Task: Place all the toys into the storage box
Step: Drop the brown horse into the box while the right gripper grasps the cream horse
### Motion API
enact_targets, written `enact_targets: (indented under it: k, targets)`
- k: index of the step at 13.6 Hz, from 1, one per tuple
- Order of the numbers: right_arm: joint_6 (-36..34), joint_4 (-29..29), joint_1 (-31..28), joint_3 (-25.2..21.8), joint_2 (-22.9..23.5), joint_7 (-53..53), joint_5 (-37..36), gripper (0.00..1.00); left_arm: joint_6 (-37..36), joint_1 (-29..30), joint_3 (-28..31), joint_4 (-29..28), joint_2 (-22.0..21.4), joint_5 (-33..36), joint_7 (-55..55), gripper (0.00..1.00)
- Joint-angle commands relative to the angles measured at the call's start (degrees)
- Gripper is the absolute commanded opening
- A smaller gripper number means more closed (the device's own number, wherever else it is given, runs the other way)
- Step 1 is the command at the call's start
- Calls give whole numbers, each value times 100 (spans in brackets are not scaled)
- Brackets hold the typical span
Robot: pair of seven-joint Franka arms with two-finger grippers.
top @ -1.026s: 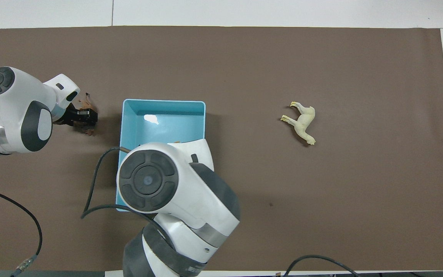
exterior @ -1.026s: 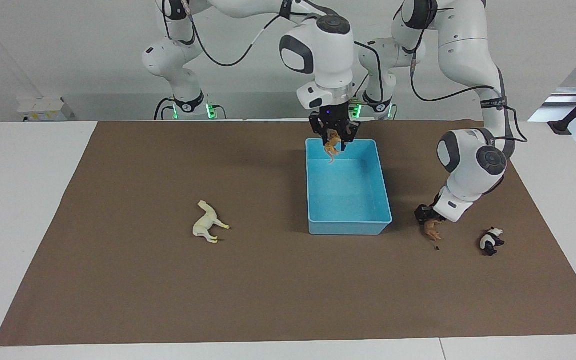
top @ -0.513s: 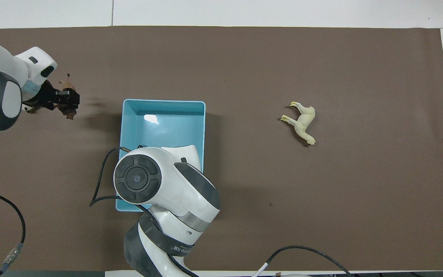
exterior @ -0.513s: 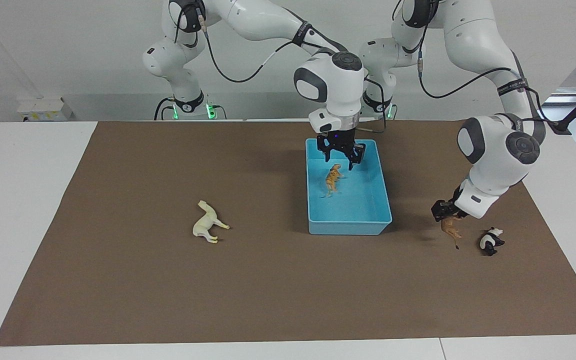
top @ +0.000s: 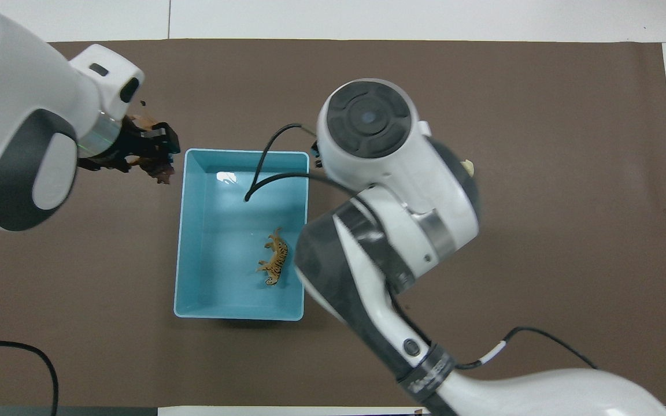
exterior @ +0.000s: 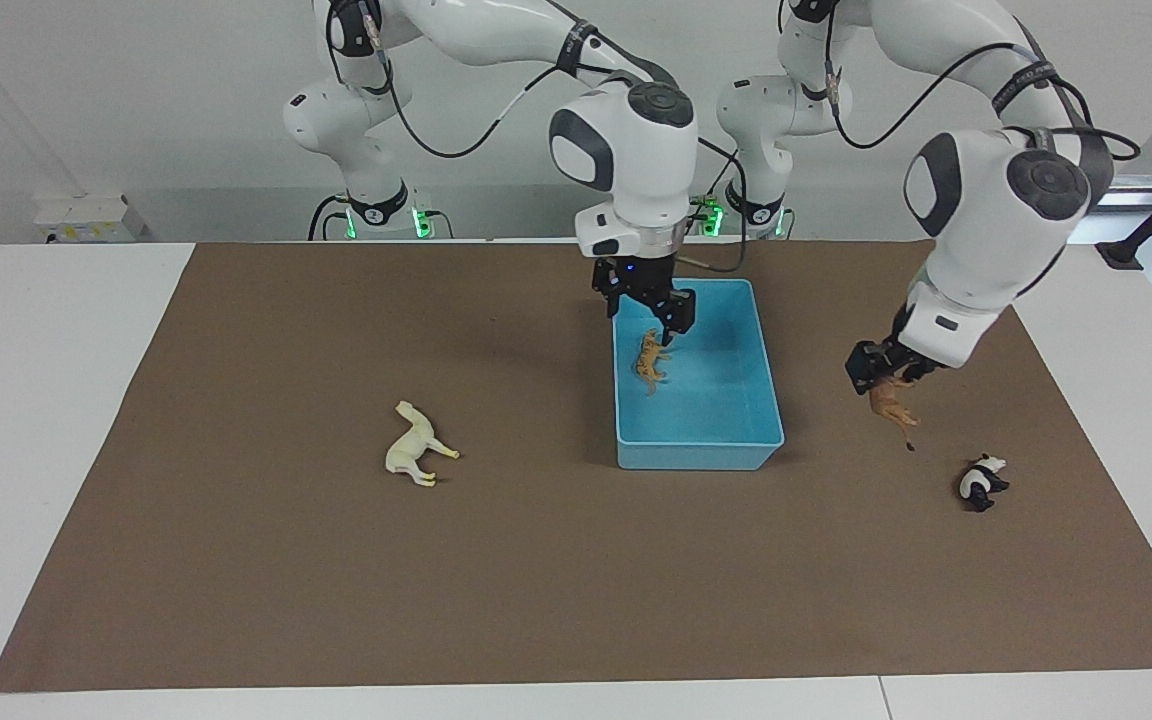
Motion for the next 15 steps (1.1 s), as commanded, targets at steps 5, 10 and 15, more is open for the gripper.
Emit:
enact_targets:
  k: [5, 10, 15]
  targets:
    - [1465, -2188, -1768, 91, -569, -1852, -57, 100, 485, -673, 111, -1271, -585, 45, -363, 100]
    - [2012, -2675, -1831, 91, -315, -2608, -145, 100, 650, 897, 191, -734, -330, 63, 2610, 100]
    - [2540, -2983, -1839, 91, -262, -2838, -145, 100, 1344, 2243, 199, -620, 292, -7, 5065, 100]
